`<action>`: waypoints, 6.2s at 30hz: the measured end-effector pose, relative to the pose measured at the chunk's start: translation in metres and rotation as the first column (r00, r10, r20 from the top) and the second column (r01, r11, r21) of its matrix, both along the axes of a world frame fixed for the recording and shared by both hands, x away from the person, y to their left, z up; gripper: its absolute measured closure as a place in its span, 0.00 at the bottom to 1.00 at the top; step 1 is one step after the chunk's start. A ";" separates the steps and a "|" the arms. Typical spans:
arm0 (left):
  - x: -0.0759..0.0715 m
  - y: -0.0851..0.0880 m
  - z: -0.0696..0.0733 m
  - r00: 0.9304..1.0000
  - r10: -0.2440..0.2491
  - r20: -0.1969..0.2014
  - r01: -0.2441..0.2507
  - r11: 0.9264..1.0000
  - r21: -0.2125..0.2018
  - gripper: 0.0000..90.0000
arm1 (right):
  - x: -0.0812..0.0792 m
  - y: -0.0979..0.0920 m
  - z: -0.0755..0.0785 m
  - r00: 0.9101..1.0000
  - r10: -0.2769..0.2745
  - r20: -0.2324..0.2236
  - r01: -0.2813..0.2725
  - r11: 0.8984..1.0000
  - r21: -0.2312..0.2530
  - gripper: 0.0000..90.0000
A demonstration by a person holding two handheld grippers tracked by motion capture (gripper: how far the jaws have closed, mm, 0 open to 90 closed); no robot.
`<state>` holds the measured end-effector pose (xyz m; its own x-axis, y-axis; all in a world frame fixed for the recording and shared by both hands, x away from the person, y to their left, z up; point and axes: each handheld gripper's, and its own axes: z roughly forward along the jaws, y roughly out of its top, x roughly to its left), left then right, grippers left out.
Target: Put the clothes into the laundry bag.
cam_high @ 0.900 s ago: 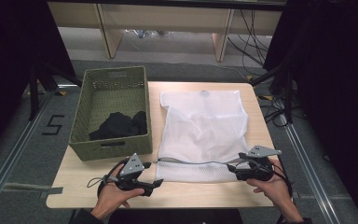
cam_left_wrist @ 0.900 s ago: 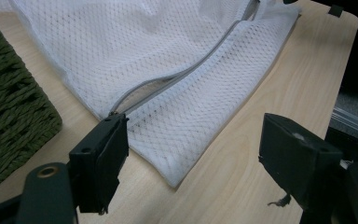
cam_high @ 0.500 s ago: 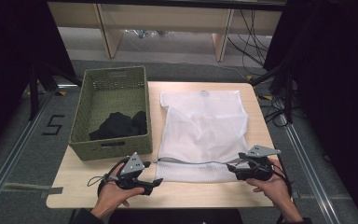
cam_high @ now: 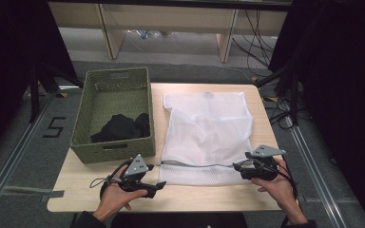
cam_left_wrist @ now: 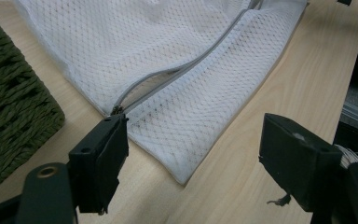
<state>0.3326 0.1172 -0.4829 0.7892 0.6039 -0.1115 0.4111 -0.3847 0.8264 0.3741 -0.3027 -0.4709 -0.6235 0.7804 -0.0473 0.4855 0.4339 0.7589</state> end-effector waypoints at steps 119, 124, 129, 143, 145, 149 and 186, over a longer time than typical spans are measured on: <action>0.206 0.105 0.051 0.932 0.241 -0.271 -0.146 0.933 0.330 0.18 | 0.076 0.080 0.023 0.971 0.225 0.076 -0.206 0.959 -0.195 0.99; 0.210 0.100 0.040 0.934 0.210 -0.288 -0.117 0.943 0.310 0.15 | 0.077 0.080 0.021 0.972 0.226 0.062 -0.210 0.957 -0.198 0.99; 0.212 0.090 0.023 0.924 0.218 -0.315 -0.101 0.932 0.349 0.07 | 0.076 0.080 0.022 0.970 0.234 0.064 -0.216 0.954 -0.208 0.99; 0.210 0.080 0.001 0.930 0.180 -0.320 -0.042 0.918 0.393 0.17 | 0.077 0.080 0.021 0.967 0.246 0.065 -0.228 0.951 -0.208 0.99; 0.213 0.081 0.004 0.937 0.180 -0.300 -0.022 0.887 0.461 0.24 | 0.076 0.080 0.021 0.968 0.242 0.062 -0.225 0.952 -0.205 0.99; 0.214 0.082 0.012 0.904 0.303 -0.303 -0.154 0.890 0.430 0.54 | 0.076 0.079 0.021 0.968 0.243 0.064 -0.226 0.953 -0.203 0.99; 0.222 0.096 0.003 0.857 0.391 -0.336 -0.249 0.885 0.393 0.50 | 0.076 0.079 0.020 0.969 0.240 0.053 -0.225 0.952 -0.210 0.99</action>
<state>0.5545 0.2135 -0.4803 0.4757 0.8710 -0.1231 0.8207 -0.3891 0.4183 0.4499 -0.2241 -0.4511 -0.7747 0.5837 -0.2431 0.2964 0.6749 0.6758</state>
